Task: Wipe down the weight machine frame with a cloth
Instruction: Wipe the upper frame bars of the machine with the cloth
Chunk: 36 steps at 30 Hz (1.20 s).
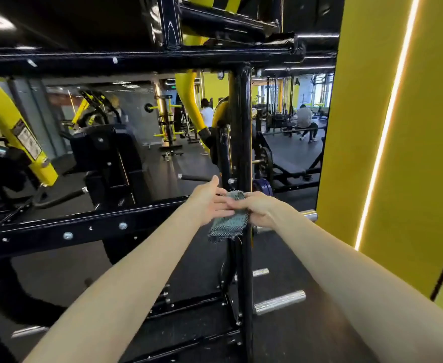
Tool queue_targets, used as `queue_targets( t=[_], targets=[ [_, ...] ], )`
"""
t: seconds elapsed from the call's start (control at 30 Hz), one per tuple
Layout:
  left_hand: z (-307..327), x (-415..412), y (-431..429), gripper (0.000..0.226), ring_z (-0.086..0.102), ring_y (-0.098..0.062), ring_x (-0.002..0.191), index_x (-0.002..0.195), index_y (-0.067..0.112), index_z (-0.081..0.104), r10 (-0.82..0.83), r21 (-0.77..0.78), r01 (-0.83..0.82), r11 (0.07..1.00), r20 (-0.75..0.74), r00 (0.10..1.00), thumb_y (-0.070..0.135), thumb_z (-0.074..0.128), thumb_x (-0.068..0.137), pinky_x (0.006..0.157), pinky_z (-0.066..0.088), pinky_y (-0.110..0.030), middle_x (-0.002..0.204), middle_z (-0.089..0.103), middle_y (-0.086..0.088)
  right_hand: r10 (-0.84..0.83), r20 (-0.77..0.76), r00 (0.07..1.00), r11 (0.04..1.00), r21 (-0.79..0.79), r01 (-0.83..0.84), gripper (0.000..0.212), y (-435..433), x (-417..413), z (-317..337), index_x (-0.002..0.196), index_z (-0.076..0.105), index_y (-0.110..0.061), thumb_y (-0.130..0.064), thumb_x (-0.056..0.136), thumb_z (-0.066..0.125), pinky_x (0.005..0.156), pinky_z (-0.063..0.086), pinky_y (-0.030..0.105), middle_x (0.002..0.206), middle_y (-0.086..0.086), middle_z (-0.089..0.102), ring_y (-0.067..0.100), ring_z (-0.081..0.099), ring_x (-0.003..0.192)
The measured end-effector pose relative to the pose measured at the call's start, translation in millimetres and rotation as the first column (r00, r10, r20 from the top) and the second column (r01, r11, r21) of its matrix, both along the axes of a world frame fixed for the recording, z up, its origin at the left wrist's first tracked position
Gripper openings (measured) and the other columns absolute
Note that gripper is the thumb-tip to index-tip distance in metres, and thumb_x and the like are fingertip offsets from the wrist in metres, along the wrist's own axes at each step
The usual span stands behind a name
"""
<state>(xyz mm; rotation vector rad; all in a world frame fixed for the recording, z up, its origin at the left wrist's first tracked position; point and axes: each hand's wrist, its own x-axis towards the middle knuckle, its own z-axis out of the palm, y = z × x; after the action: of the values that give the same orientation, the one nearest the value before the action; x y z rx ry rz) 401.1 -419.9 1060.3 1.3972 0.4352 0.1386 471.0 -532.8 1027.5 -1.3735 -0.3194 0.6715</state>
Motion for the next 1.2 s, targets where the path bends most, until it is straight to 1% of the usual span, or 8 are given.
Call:
queue_targets(
  t=[0.13,0.27,0.4,0.6,0.73,0.93,1.1,1.2],
  targets=[
    [-6,7,32,0.037,0.064,-0.024,0.094,0.122,0.009,0.053,0.021,0.38,0.001,0.925,-0.053,0.998,0.038,0.051,0.097,0.08,0.054,-0.042,0.105,0.062,-0.011,-0.08,0.047,0.996,0.996,-0.025,0.082,0.045,-12,7,10,0.126,0.054,0.006,0.023,0.086,0.044,0.077,0.053,0.041,0.098,0.016,0.064,0.029,0.064,0.088],
    [-34,0,31,0.043,0.063,-0.026,0.1,0.12,0.022,0.053,-0.448,-0.002,0.451,0.893,-0.12,0.886,0.05,0.056,0.088,0.09,0.044,-0.048,0.112,0.066,-0.011,-0.045,0.002,0.999,0.994,0.102,0.044,0.04,-16,6,19,0.119,0.058,-0.004,0.018,0.091,0.04,0.08,0.052,0.041,0.101,0.014,0.065,0.027,0.063,0.093],
    [-48,11,33,0.049,0.065,-0.026,0.097,0.133,0.01,0.046,-0.239,-0.099,0.256,0.962,0.155,0.959,0.003,0.063,0.087,0.075,0.055,-0.041,0.119,0.062,-0.013,-0.153,0.079,0.985,0.987,-0.035,0.156,0.054,-19,12,14,0.136,0.044,-0.012,0.017,0.09,0.047,0.08,0.052,0.048,0.111,0.014,0.059,0.026,0.061,0.091],
    [-44,16,35,0.037,0.061,-0.02,0.083,0.116,0.018,0.059,-0.269,0.268,0.227,0.936,0.133,0.954,-0.007,0.054,0.09,0.067,0.053,-0.031,0.103,0.064,-0.013,-0.301,0.104,0.948,0.951,-0.038,0.307,0.102,-29,25,-2,0.148,0.013,-0.041,0.016,0.08,0.064,0.084,0.052,0.053,0.144,0.017,0.038,0.031,0.057,0.11],
    [-30,27,24,0.041,0.062,-0.02,0.091,0.118,0.008,0.063,-0.236,0.524,0.139,0.84,0.123,0.964,-0.009,0.065,0.081,0.081,0.053,-0.031,0.107,0.065,-0.011,-0.057,0.369,0.928,0.923,-0.336,0.19,0.059,-39,27,9,0.121,0.061,-0.018,0.007,0.071,0.078,0.104,0.044,0.046,0.117,0.017,0.063,0.03,0.059,0.111],
    [13,58,3,0.01,0.058,-0.016,0.082,0.084,0.018,0.07,-0.145,0.898,-0.134,0.419,0.211,0.967,0.013,0.075,0.076,0.07,0.043,-0.024,0.095,0.064,-0.006,0.059,0.756,0.652,0.73,-0.479,0.488,0.03,-52,53,49,0.056,0.063,-0.012,-0.027,0.071,0.084,0.056,0.038,0.025,0.058,0.001,0.052,0.014,0.048,0.063],
    [66,87,-40,0.011,0.058,-0.016,0.084,0.086,0.014,0.058,0.0,0.487,-0.176,0.856,0.34,0.941,0.014,0.069,0.084,0.075,0.048,-0.029,0.096,0.061,-0.006,-0.056,0.787,0.615,0.805,-0.328,0.494,0.058,-83,89,108,0.047,0.03,-0.016,-0.028,0.082,0.073,0.046,0.026,0.026,0.027,-0.01,0.025,0.013,0.033,0.042],
    [83,104,-76,0.021,0.06,-0.021,0.092,0.094,0.018,0.052,-0.061,0.489,-0.198,0.849,0.463,0.884,0.012,0.07,0.084,0.079,0.051,-0.035,0.105,0.062,-0.01,-0.157,0.786,0.598,0.853,-0.198,0.483,0.042,-90,112,145,0.053,0.04,-0.013,-0.021,0.081,0.07,0.05,0.035,0.029,0.037,-0.004,0.044,0.02,0.048,0.05]
  ],
)
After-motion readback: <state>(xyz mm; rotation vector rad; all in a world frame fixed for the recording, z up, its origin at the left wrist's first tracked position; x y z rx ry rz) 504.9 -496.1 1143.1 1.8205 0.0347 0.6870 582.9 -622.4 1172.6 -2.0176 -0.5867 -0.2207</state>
